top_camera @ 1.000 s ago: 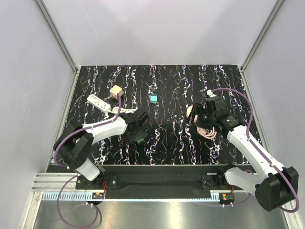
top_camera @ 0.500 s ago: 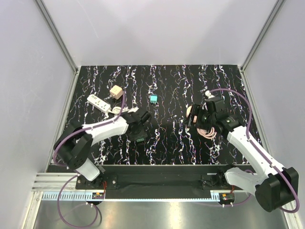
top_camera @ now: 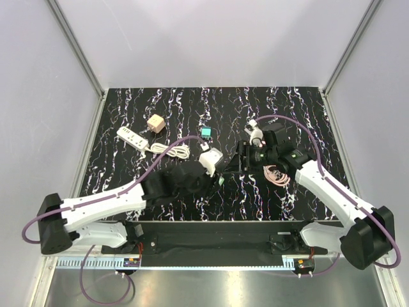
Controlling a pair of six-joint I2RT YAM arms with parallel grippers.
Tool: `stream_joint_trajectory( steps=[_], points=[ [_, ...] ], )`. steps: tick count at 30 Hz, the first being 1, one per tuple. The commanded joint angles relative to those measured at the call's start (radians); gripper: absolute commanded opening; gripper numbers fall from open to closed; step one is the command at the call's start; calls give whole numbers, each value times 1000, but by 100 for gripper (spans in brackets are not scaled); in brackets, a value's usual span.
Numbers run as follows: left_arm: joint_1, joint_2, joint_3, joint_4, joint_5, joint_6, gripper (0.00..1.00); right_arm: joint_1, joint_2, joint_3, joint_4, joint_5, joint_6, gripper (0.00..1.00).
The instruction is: Insert the plug
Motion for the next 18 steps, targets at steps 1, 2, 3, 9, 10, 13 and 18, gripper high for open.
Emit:
stream_joint_trajectory(
  steps=[1, 2, 3, 9, 10, 13, 18],
  points=[
    [-11, -93, -54, 160, 53, 105, 0, 53, 6, 53, 37, -44, 38, 64],
    [-16, -122, -75, 175, 58, 114, 0, 68, 13, 53, 39, -35, 39, 61],
    [-16, -131, -81, 192, 61, 118, 0, 79, 17, 54, 38, -33, 44, 59],
    [-26, -137, -91, 194, 60, 148, 0, 133, 49, 70, 73, -64, 82, 57],
    [-28, -136, -91, 195, 59, 150, 0, 133, 45, 68, 82, -62, 101, 57],
    [-30, -130, -101, 209, 58, 154, 0, 131, 36, 77, 88, -46, 115, 57],
    [-31, -139, -120, 240, 55, 154, 0, 133, 51, 99, 73, -85, 121, 55]
  ],
)
